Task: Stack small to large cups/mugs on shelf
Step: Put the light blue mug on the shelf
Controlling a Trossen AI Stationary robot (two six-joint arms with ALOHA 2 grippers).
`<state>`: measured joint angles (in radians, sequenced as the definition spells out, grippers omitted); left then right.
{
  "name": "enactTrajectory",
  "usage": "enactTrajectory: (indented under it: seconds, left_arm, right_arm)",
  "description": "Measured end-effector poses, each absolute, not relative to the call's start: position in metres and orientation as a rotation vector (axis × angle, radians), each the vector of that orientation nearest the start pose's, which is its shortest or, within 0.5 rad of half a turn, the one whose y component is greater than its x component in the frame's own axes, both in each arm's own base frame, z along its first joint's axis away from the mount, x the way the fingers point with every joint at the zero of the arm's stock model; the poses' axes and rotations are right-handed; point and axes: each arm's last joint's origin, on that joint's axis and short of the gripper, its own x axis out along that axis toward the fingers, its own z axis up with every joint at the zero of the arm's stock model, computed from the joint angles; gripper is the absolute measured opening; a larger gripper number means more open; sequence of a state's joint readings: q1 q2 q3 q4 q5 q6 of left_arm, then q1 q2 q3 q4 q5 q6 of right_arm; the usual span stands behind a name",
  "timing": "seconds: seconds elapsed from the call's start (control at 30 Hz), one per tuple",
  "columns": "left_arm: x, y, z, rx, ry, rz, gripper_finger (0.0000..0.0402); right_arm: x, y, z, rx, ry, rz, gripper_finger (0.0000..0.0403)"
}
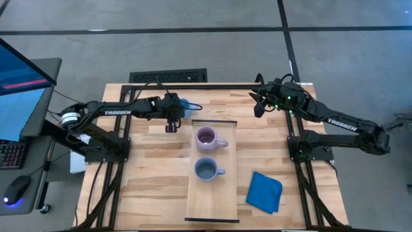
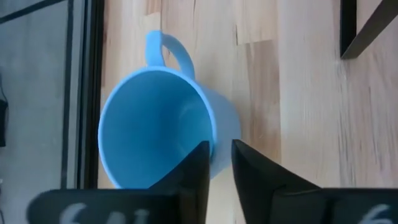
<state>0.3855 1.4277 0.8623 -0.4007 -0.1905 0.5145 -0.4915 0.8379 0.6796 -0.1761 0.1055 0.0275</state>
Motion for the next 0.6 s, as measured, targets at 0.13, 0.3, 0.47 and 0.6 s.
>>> enactTrajectory:
  seconds: [0.13,0.3,0.47,0.6]
  left_arm:
    - [0.2537,0.109,0.2051,0.362,1.083,0.268,0.0031]
    - [0.2536,0.1092,0.2051,0.364,1.083,0.268,0.001]
    - [0.2532,0.1092,0.205,0.368,1.089,0.27,0.0002]
    - [0.2519,0.1086,0.2044,0.331,1.097,0.284,0.0001]
  right_arm:
    - [0.1625,-0.0905,0.2886,0.091,0.326,-0.596,0.0127]
    - [0.1625,-0.0904,0.2886,0.091,0.327,-0.596,0.0127]
    - [0.1624,-0.0904,0.2885,0.091,0.328,-0.596,0.0127]
    - [0.1624,-0.0904,0.2885,0.091,0.328,-0.596,0.0127]
